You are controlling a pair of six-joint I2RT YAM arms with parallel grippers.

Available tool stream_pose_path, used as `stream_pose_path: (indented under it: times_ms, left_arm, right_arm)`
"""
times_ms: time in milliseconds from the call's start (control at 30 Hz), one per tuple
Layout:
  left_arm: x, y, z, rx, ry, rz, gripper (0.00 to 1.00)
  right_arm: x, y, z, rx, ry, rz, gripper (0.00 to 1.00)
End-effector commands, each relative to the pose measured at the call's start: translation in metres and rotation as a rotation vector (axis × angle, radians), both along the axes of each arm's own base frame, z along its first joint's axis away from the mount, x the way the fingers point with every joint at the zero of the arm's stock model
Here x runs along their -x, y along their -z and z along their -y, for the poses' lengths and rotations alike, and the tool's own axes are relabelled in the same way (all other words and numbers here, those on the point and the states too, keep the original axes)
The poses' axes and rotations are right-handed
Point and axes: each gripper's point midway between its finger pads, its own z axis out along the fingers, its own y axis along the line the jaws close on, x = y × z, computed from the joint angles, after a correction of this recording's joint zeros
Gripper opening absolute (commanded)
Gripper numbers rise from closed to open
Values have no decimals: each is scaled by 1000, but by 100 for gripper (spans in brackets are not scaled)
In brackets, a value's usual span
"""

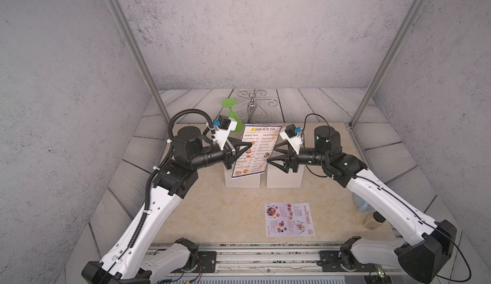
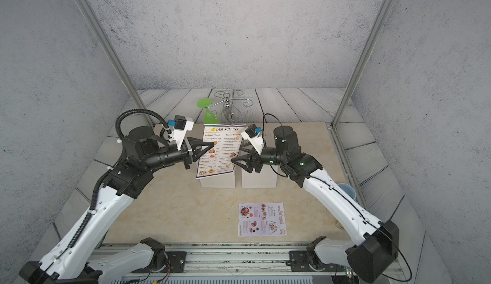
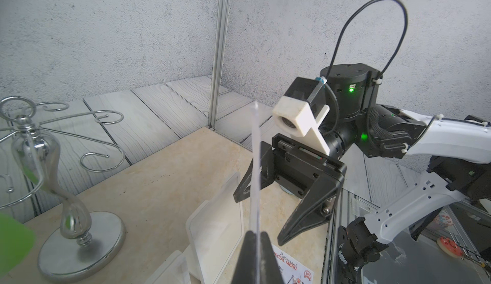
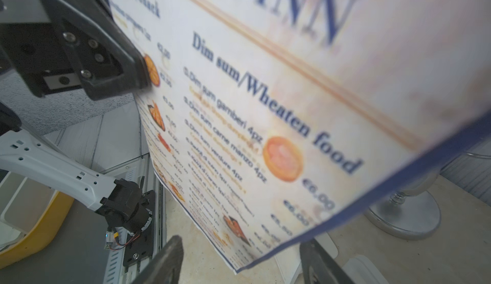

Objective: Insert the menus into the narrow rack
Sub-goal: Pick up the menu from the center of the board.

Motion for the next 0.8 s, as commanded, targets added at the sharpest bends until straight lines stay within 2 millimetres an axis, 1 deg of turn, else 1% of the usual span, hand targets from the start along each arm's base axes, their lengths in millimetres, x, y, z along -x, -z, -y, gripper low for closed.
stream_pose_path:
  times_ms: [0, 300, 433, 633, 767]
  left_arm:
    - [4, -21, -2, 34, 13, 50, 0]
    - [-2, -18, -3, 37, 2, 34, 0]
    - [-6, -19, -3, 38, 0, 27, 0]
    - [-13, -16, -3, 32, -10, 18, 0]
    - [-14, -16, -3, 30, -14, 22, 0]
  right_arm:
    - [8, -12, -9, -42, -93, 2, 70]
    - [26, -5, -12, -49, -209, -20, 65]
    - [31, 1, -11, -36, -230, -30, 63]
    - [33, 6, -11, -31, -239, -44, 54]
    - [33, 10, -11, -24, -238, -54, 45]
